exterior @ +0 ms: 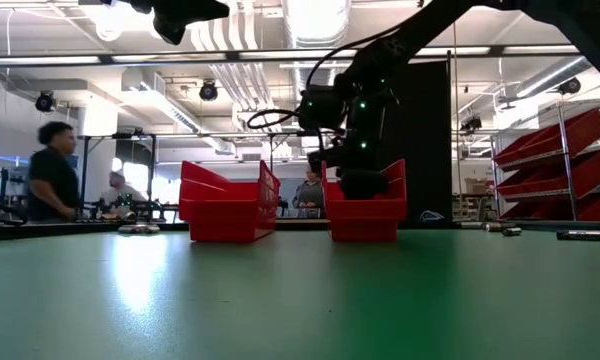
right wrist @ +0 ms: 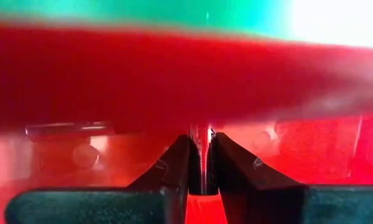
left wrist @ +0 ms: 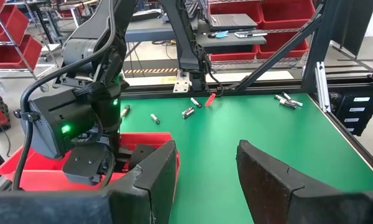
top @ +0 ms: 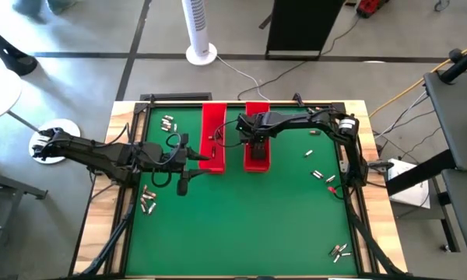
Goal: Sort batteries
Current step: Put the silver battery into the right red bin
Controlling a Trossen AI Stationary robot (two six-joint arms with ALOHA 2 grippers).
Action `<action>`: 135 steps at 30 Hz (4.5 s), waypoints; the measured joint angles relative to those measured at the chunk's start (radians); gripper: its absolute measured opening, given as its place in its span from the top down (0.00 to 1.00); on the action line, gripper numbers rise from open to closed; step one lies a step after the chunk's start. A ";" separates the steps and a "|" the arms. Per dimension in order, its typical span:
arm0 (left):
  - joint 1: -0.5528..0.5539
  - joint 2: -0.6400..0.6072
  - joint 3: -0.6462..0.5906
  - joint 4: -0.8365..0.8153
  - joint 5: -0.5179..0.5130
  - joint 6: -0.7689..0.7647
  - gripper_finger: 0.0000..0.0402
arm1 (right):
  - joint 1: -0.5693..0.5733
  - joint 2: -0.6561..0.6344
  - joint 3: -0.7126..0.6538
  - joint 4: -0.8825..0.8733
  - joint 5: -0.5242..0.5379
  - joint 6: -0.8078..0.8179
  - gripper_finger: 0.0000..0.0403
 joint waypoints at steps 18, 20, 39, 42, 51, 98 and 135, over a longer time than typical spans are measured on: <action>0.000 0.019 0.000 0.006 0.000 0.012 0.63 | -0.001 0.012 0.000 -0.003 -0.053 -0.006 0.87; 0.000 0.019 0.003 0.006 0.000 0.015 0.63 | -0.001 0.012 0.000 -0.006 -0.053 -0.006 0.86; -0.001 0.018 -0.013 0.084 0.000 0.085 0.63 | 0.003 -0.019 0.004 -0.030 -0.041 0.016 0.60; -0.001 0.018 -0.018 0.107 0.000 0.091 0.63 | 0.005 -0.053 0.008 -0.022 -0.041 0.017 0.56; 0.000 0.018 -0.021 0.114 0.001 0.092 0.63 | 0.029 -0.181 0.011 -0.016 -0.042 0.046 0.48; 0.000 0.028 -0.023 0.100 0.020 0.007 0.63 | 0.117 -0.859 -0.732 -0.217 0.008 0.681 0.36; -0.001 0.262 0.114 0.083 0.045 0.073 0.63 | 0.115 -0.674 -0.774 -0.301 -0.175 0.833 0.49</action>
